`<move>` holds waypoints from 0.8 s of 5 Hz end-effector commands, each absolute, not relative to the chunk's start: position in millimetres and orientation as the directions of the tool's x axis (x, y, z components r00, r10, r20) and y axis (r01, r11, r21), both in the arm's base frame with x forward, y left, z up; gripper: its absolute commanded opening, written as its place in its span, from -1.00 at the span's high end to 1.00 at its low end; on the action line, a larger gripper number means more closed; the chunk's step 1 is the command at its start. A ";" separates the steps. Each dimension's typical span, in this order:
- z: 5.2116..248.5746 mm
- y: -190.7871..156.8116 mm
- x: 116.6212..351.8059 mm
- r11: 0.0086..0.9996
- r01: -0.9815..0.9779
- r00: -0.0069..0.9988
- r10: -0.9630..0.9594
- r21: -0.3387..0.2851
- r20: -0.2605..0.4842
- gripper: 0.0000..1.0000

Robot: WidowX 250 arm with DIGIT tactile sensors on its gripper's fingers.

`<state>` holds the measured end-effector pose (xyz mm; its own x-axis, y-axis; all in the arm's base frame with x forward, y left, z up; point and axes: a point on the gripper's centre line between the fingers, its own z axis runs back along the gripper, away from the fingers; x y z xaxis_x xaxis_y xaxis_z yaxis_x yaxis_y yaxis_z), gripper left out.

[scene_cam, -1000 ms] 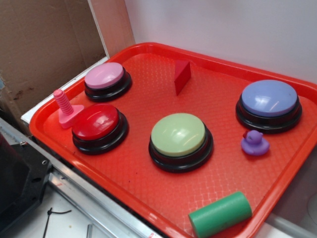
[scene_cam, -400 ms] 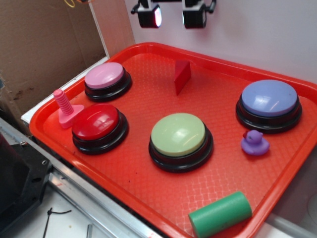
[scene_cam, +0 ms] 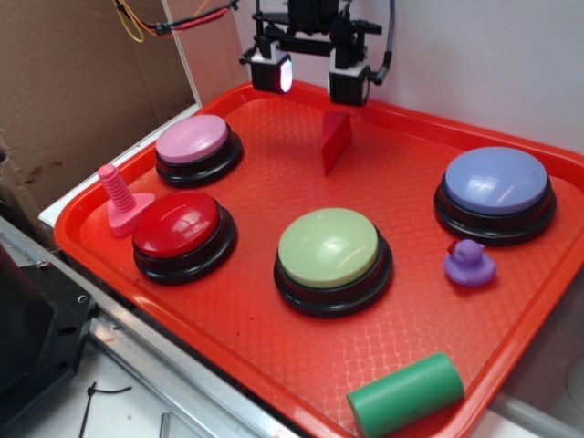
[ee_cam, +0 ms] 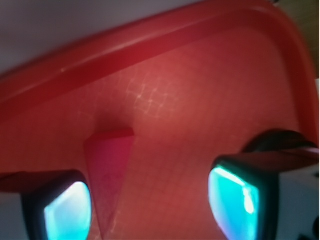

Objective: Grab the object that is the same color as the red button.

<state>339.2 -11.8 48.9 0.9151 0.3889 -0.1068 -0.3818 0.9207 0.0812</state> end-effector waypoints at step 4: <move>111.3 -5.4 334.5 0.984 -0.172 0.985 0.172 0.046 0.018 1.00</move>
